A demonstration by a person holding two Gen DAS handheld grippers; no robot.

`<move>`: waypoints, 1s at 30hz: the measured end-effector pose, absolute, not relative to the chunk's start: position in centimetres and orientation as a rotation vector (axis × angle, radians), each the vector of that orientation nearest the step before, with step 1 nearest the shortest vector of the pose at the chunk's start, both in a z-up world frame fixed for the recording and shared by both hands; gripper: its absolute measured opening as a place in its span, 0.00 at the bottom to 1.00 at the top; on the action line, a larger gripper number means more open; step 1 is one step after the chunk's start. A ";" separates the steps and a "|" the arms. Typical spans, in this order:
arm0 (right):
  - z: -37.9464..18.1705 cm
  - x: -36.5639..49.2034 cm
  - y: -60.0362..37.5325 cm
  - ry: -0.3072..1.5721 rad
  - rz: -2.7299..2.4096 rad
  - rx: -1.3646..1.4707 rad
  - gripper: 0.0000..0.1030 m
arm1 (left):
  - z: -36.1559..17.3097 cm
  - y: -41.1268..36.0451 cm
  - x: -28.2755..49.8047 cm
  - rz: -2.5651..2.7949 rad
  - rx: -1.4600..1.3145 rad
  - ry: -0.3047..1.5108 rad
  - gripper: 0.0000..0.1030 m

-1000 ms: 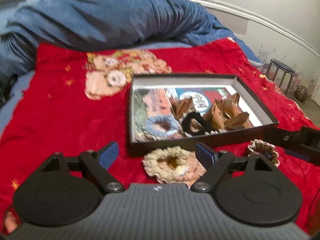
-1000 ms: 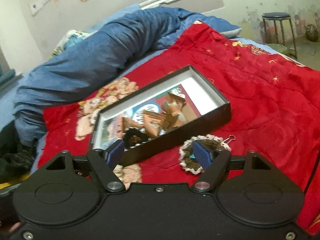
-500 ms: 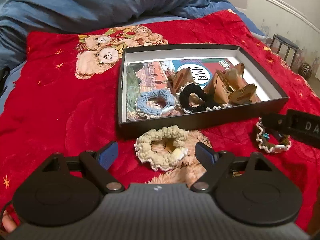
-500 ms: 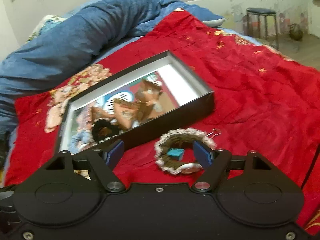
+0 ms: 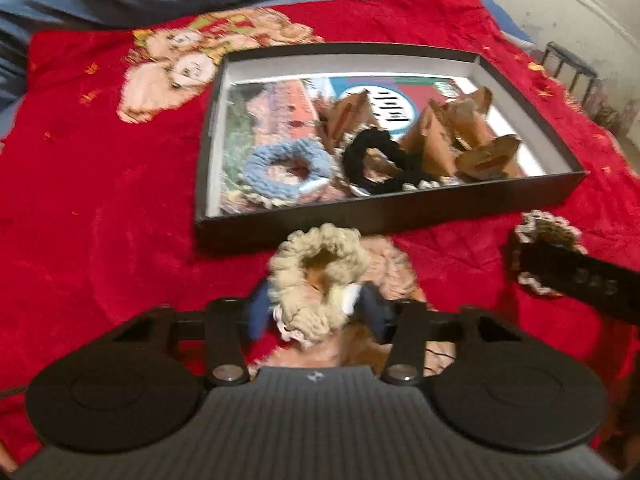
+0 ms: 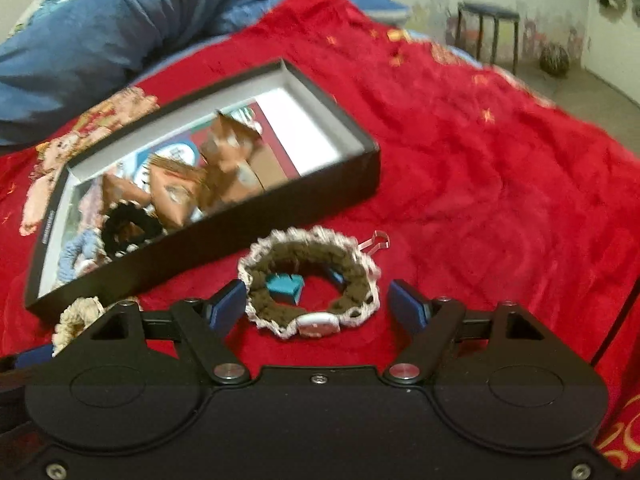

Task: Organize objects
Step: 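Move left tool to cream knitted scrunchie while right tool moves to brown beaded scrunchie, then close left tool on cream scrunchie while right tool closes on brown beaded scrunchie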

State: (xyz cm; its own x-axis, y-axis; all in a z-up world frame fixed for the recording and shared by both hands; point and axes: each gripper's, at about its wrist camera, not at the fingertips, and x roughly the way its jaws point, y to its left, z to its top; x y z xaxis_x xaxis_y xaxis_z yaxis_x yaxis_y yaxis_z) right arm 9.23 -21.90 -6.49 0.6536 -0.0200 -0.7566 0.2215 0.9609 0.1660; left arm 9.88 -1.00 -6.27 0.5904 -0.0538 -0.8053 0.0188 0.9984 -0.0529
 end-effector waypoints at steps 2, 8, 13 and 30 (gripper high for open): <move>-6.6 9.3 -21.8 0.852 -0.141 0.252 0.76 | -6.3 -1.0 9.8 -0.058 -0.053 0.940 0.33; -6.6 9.1 -20.9 0.859 -0.153 0.220 0.64 | -6.1 -1.3 9.4 -0.058 -0.048 0.935 0.28; -6.4 8.9 -20.3 0.828 -0.175 0.196 0.32 | -6.1 -1.2 9.2 -0.038 -0.032 0.936 0.29; -3.8 5.3 -22.9 0.629 0.003 0.520 0.17 | -5.3 -0.9 7.7 -0.019 -0.015 0.872 0.25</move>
State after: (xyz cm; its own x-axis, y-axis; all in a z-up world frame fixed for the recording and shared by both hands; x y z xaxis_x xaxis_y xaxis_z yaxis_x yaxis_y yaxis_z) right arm 5.34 -22.94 -3.82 0.8130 0.1571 -0.5607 0.1520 0.8723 0.4648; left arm 7.75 -0.94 -5.29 0.6428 -0.0230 -0.7657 0.0109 0.9997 -0.0208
